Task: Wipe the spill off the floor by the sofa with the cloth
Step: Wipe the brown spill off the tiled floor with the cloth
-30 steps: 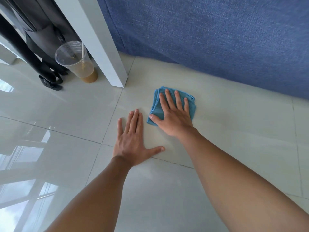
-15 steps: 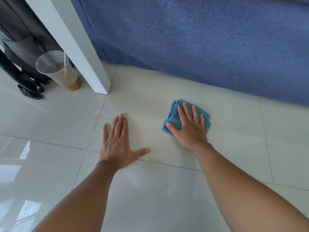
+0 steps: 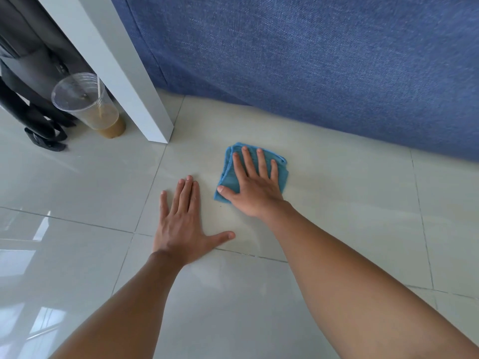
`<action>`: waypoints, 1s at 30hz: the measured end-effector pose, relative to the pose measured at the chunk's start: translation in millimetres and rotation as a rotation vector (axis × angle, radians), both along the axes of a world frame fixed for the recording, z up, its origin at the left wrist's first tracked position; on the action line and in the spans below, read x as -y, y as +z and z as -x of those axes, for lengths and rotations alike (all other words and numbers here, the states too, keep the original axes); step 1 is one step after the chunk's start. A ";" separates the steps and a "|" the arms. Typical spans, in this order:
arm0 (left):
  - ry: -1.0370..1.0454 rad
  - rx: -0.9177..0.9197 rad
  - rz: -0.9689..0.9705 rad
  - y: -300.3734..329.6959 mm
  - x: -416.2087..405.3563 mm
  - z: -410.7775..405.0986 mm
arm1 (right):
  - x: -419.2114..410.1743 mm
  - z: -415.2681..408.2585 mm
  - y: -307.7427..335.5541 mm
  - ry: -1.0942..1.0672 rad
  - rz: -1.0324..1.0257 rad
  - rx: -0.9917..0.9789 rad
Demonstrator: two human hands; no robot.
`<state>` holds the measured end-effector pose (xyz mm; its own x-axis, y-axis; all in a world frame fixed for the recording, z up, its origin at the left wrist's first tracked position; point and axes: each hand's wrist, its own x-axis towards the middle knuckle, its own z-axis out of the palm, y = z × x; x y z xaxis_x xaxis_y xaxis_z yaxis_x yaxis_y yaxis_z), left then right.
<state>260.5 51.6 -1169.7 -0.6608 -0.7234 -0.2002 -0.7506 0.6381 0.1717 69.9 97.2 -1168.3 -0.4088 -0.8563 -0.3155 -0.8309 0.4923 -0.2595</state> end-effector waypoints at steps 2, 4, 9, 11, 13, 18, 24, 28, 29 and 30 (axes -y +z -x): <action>-0.005 0.001 0.001 -0.6 0.1 -0.4 | 0.3 -4.7 -0.5 0.048 0.007 0.019; -0.011 0.002 0.000 -0.9 -0.3 -0.7 | -3.2 -3.9 -0.1 0.084 0.001 0.038; -0.010 -0.001 0.011 -1.6 -0.8 -1.4 | -21.8 5.3 1.3 0.126 -0.001 0.055; -0.013 -0.010 0.014 -2.1 -1.4 -2.3 | -33.3 6.7 0.9 0.111 0.006 0.045; -0.018 -0.001 0.017 -2.0 -1.3 -1.6 | -44.2 9.4 0.6 0.075 0.018 0.035; -0.041 0.046 0.011 -1.0 -1.9 1.8 | -60.0 14.4 6.1 0.019 0.007 0.050; -0.005 0.047 0.030 7.8 0.7 6.2 | -71.1 26.3 23.4 -0.097 0.252 0.268; -0.009 -0.047 0.135 12.1 -1.1 15.8 | -83.1 37.1 35.6 -0.244 0.401 0.196; -0.017 -0.080 0.152 10.8 -1.9 20.4 | -84.6 40.1 34.9 -0.272 0.418 0.168; -0.012 -0.120 0.150 13.3 -4.7 25.6 | -86.0 42.4 34.3 -0.288 0.411 0.140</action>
